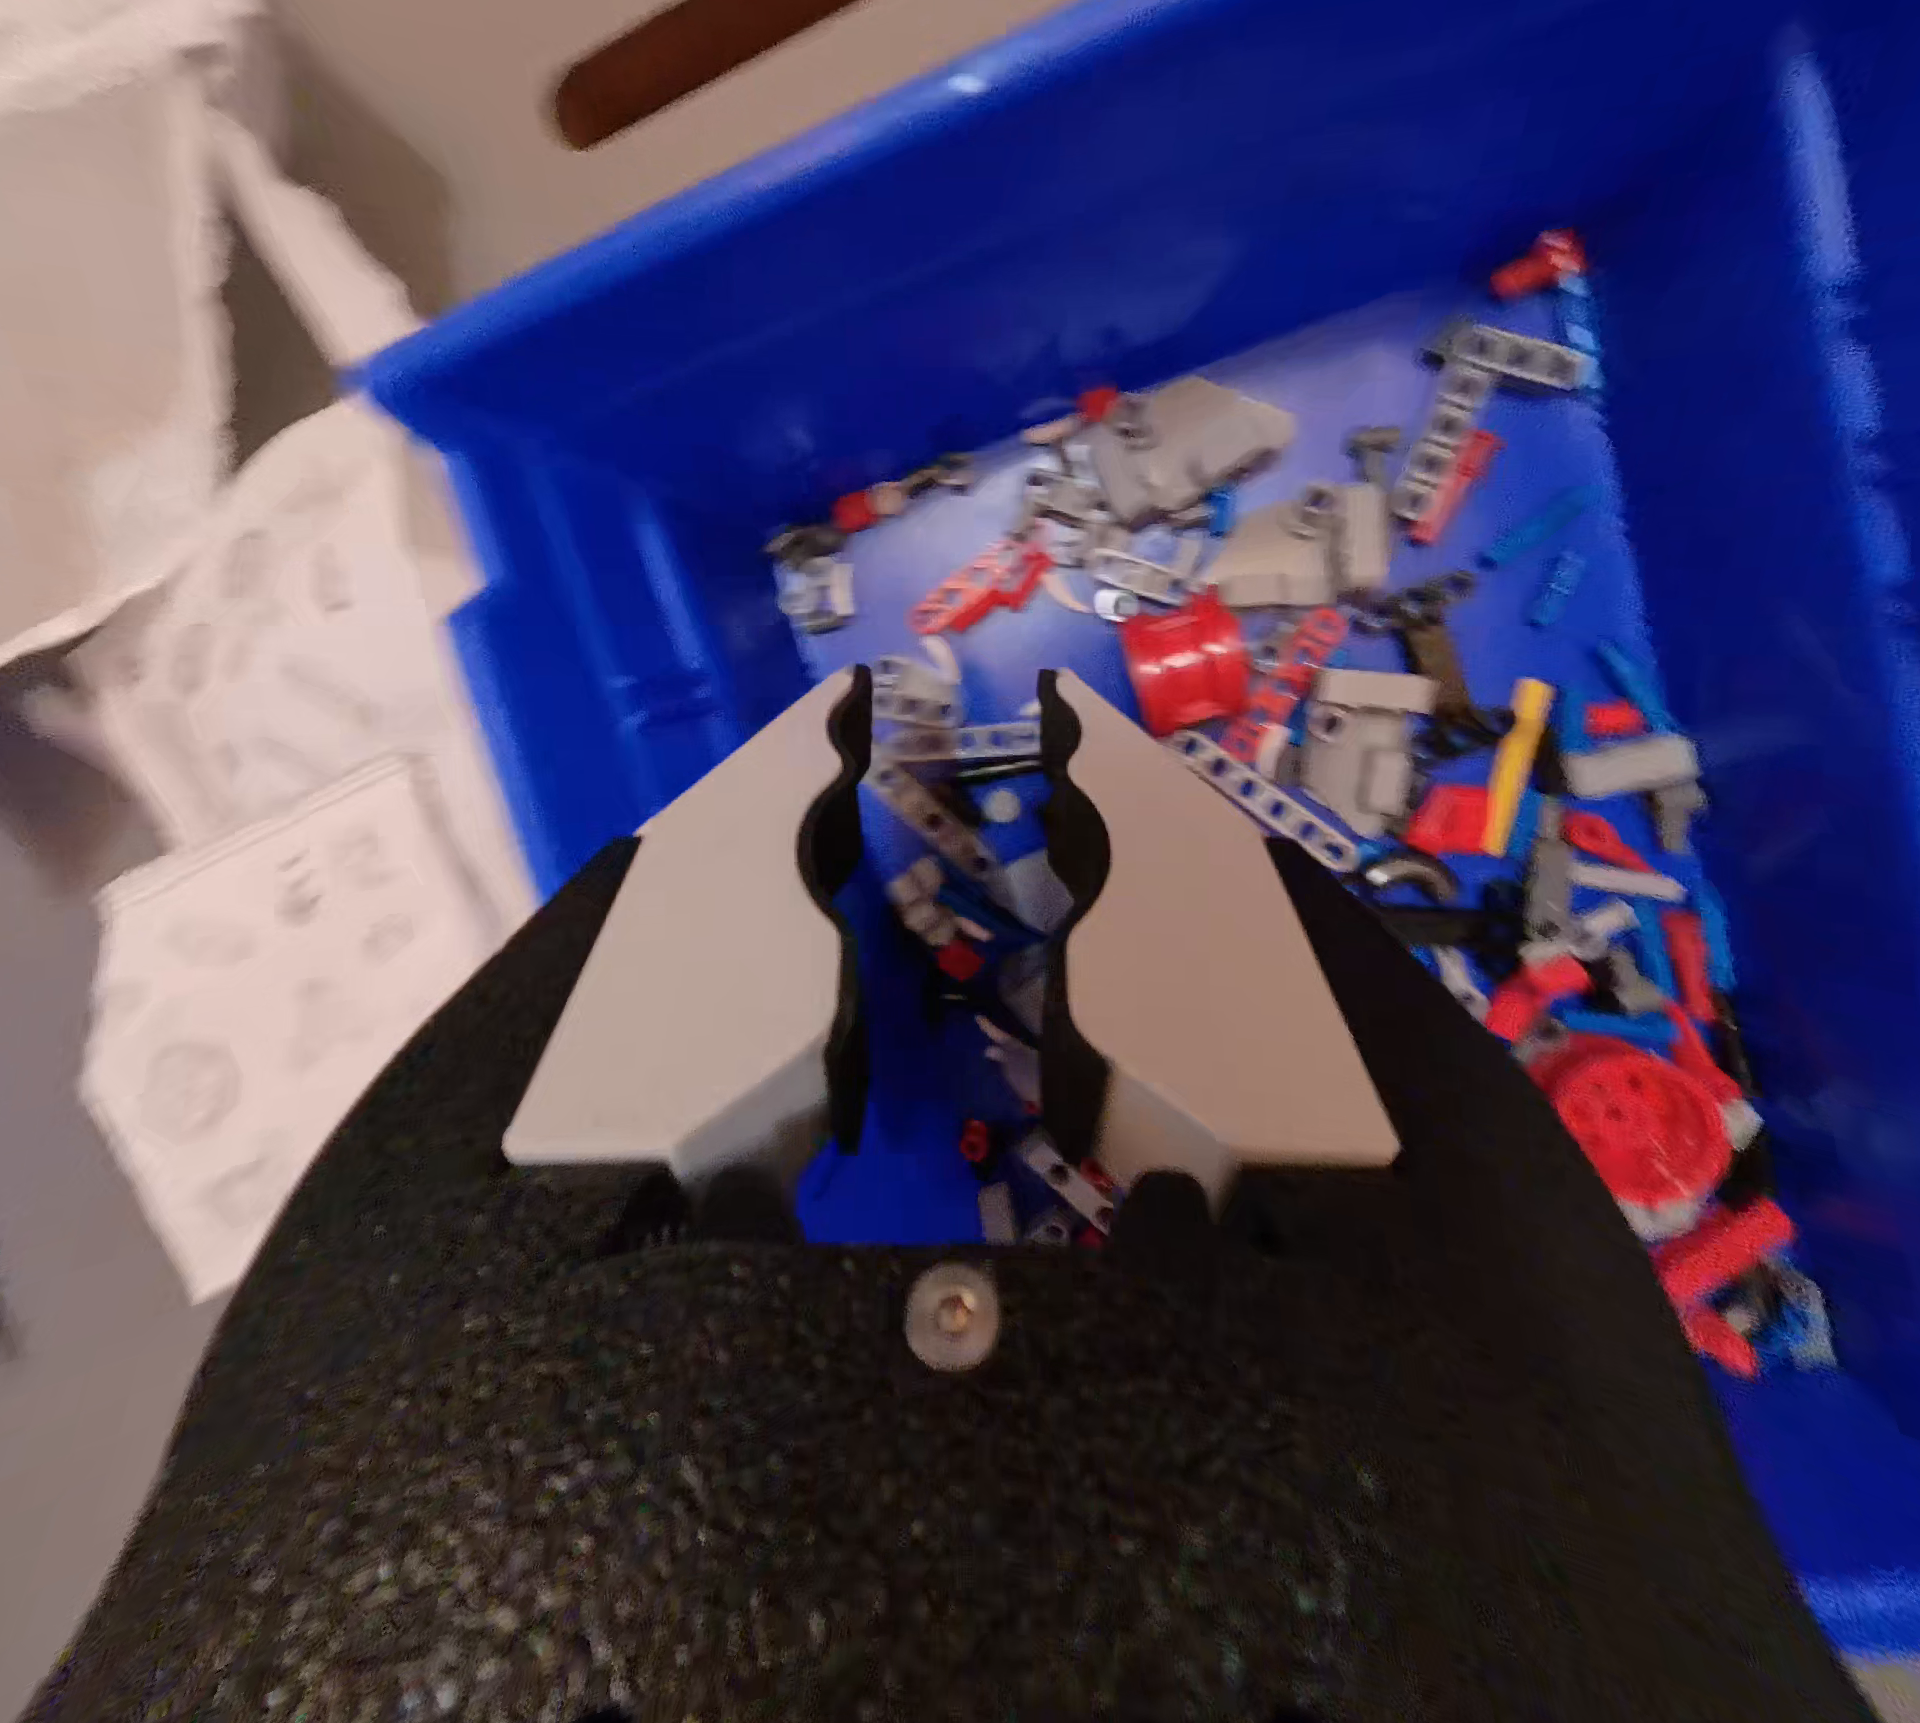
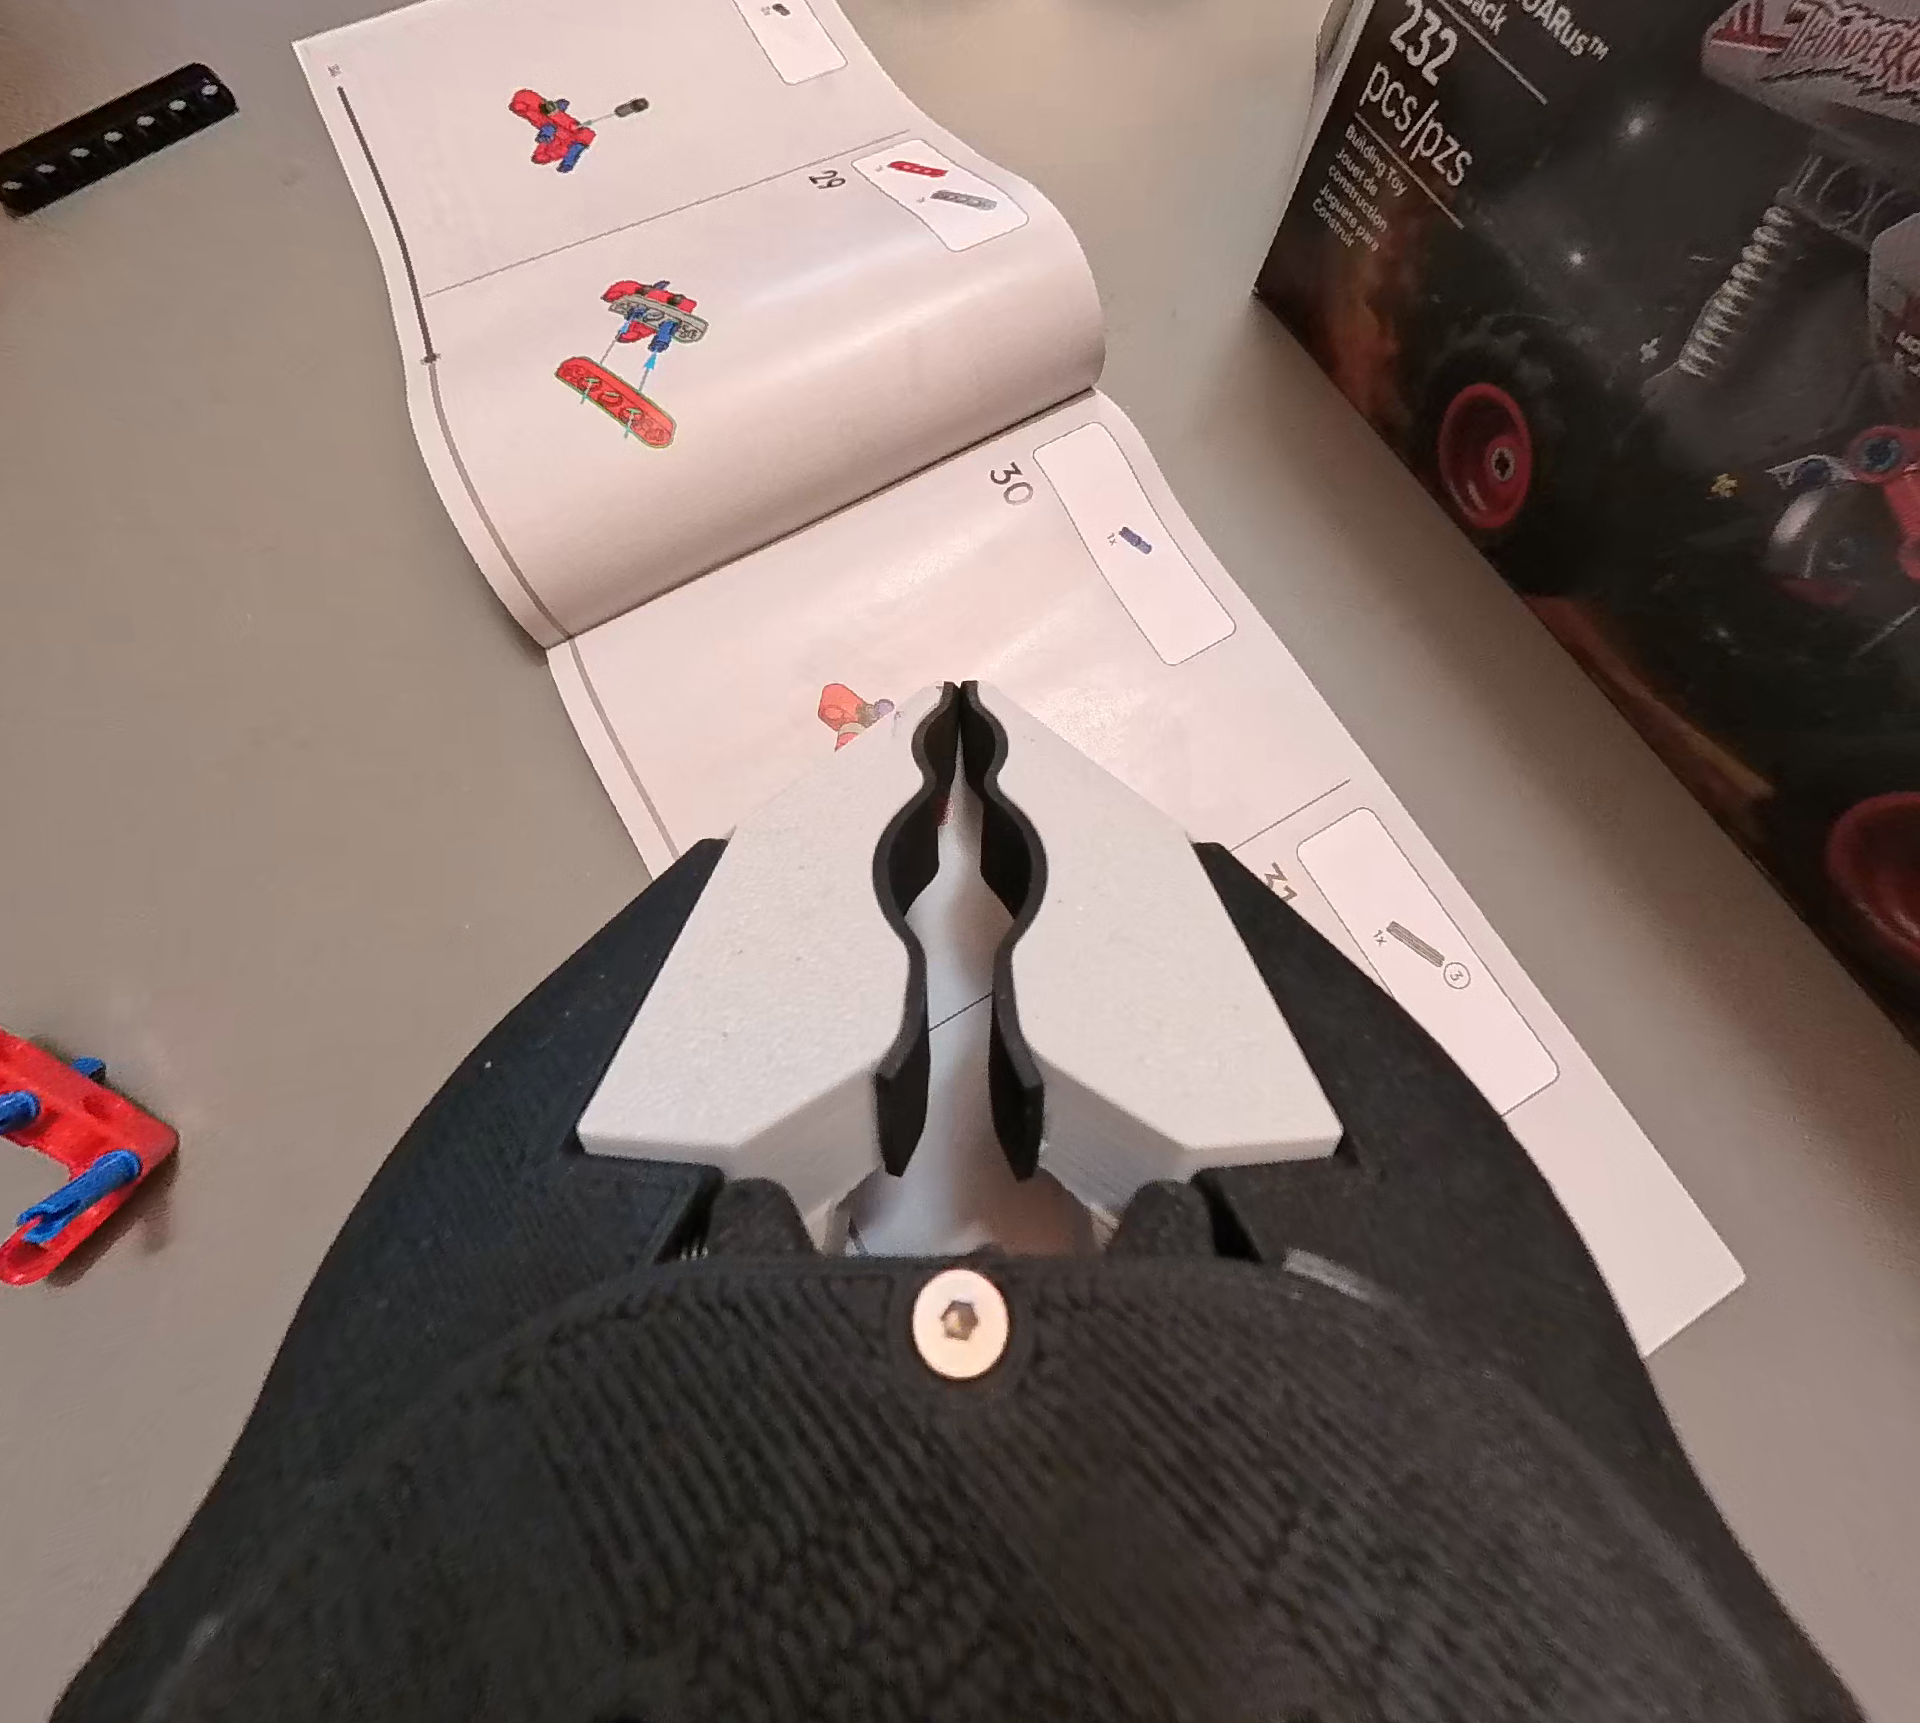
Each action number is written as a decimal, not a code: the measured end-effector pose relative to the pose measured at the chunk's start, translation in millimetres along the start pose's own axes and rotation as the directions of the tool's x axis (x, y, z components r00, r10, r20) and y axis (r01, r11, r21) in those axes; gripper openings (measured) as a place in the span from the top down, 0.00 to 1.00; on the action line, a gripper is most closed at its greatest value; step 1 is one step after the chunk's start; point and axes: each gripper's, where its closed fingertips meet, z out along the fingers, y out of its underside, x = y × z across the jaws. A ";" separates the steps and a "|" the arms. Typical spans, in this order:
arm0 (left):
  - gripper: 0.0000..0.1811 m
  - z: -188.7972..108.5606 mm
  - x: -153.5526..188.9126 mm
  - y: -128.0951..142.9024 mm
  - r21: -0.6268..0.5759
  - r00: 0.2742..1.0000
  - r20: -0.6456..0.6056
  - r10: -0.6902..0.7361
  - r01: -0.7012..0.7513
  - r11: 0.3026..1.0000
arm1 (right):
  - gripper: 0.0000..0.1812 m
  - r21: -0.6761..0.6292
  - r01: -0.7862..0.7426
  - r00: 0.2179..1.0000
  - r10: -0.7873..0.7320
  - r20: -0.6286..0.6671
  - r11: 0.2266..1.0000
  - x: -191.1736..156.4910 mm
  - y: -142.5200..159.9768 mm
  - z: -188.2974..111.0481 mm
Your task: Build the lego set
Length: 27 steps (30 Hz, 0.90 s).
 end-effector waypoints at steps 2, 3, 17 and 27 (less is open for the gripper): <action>0.85 2.1 24.4 5.0 -0.022 0.988 -0.110 0.107 -0.110 0.994 | 1.00 0.000 0.000 1.000 0.000 0.000 1.000 0.0 0.0 0.0; 0.87 2.9 31.6 8.5 -0.030 0.977 -0.132 0.166 -0.171 0.985 | 1.00 0.000 -0.001 1.000 0.001 0.001 1.000 0.1 0.0 0.0; 1.00 24.2 69.0 24.4 -0.034 0.841 -0.240 0.484 -0.506 0.862 | 1.00 0.000 -0.003 1.000 0.003 0.002 1.000 0.0 -0.1 0.0; 1.00 14.8 75.1 9.7 0.077 0.861 -0.271 0.430 -0.426 0.901 | 1.00 0.000 0.003 1.000 -0.003 -0.003 1.000 -0.1 0.0 0.0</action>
